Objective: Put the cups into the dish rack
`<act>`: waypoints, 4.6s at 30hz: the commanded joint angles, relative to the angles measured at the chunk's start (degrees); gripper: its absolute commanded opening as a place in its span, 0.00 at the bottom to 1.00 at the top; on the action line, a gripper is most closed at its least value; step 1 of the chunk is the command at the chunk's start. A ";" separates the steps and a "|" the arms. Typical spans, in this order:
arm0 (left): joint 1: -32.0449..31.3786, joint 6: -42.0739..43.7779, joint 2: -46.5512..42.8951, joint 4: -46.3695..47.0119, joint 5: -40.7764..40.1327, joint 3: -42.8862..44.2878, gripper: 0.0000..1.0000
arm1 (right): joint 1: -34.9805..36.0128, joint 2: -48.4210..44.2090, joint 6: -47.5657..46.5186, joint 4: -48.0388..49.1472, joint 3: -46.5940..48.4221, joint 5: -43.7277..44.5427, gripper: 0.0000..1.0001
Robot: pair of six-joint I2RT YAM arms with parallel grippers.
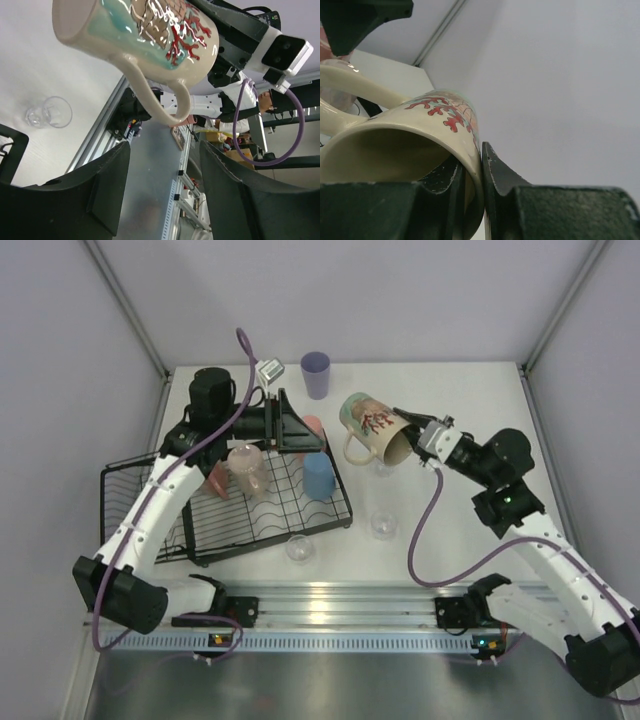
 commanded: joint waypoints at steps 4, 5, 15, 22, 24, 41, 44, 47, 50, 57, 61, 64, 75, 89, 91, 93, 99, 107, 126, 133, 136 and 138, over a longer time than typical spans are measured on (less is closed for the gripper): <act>-2.65 -6.66 -0.20 8.35 3.24 -2.20 0.60 | 6.36 -0.90 -9.75 10.42 1.73 -1.75 0.00; -3.18 -7.73 -0.03 9.76 3.16 -2.64 0.60 | 6.97 0.23 -11.32 10.07 2.61 -1.14 0.00; -4.77 -9.08 -0.55 9.52 -1.41 -7.04 0.54 | 14.80 6.22 -19.68 11.21 5.69 8.09 0.00; -4.42 -8.45 -0.38 8.37 -1.59 -3.53 0.63 | 14.45 3.94 -23.29 9.54 4.29 12.58 0.00; -4.33 -6.88 0.50 6.62 -1.94 -2.65 0.66 | 13.75 3.32 -23.29 9.53 3.67 13.89 0.00; -1.96 0.87 5.34 0.81 -1.86 -0.63 0.73 | 11.81 1.65 -18.90 17.71 1.65 11.09 0.00; -2.05 -2.19 5.86 3.86 1.82 0.16 0.71 | 11.90 2.79 -18.20 18.58 2.00 9.07 0.00; -2.31 -8.51 5.17 10.97 3.42 -0.53 0.67 | 11.99 3.84 -16.79 20.60 1.56 7.84 0.00; -3.10 -10.20 4.29 12.76 3.86 -0.63 0.65 | 12.08 4.81 -15.91 23.42 0.95 7.75 0.00; -7.23 -10.73 4.28 12.76 3.33 -2.38 0.56 | 12.43 6.48 -14.94 26.49 1.04 7.66 0.00; -7.67 -14.58 3.14 22.71 5.44 -6.68 0.52 | 12.51 6.48 -14.07 27.38 0.60 6.17 0.00; -7.67 -25.21 2.61 36.70 6.49 -11.08 0.38 | 12.51 6.57 -13.45 27.73 -0.37 4.93 0.00; -5.83 -18.85 3.49 25.64 -0.52 -5.82 0.00 | 13.04 3.77 -8.36 31.60 -7.13 7.65 0.39; -5.56 14.48 -3.44 -5.25 -31.72 -1.85 0.00 | 13.13 -8.19 8.95 24.92 -17.42 8.98 0.82; -5.56 17.64 -6.16 -6.39 -36.91 -4.05 0.00 | 13.22 -8.28 9.58 22.13 -17.07 10.37 0.84; -5.56 20.28 -9.23 -6.92 -39.89 -5.89 0.00 | 13.13 -7.93 10.37 21.14 -16.28 11.78 0.90; -5.91 24.42 -15.05 -10.96 -48.42 -9.58 0.00 | 13.13 -6.97 13.18 22.46 -16.72 17.85 0.99; -9.51 24.34 -19.97 -14.83 -60.37 -16.53 0.00 | 13.04 -4.07 19.25 22.28 -15.40 24.44 0.99; -20.77 18.27 -23.14 -16.33 -76.03 -26.20 0.00 | 13.04 -2.31 18.89 20.79 -14.79 23.48 0.99; -20.85 17.22 -25.07 -16.07 -75.33 -26.56 0.00 | 13.04 1.73 25.20 18.17 -10.84 22.51 0.99; -20.77 18.18 -26.21 -16.16 -75.33 -24.97 0.00 | 13.04 8.21 42.81 10.44 -0.07 23.03 0.99; -20.85 18.45 -26.83 -16.07 -75.51 -24.62 0.00 | 13.04 12.00 49.97 -1.15 6.62 23.30 0.99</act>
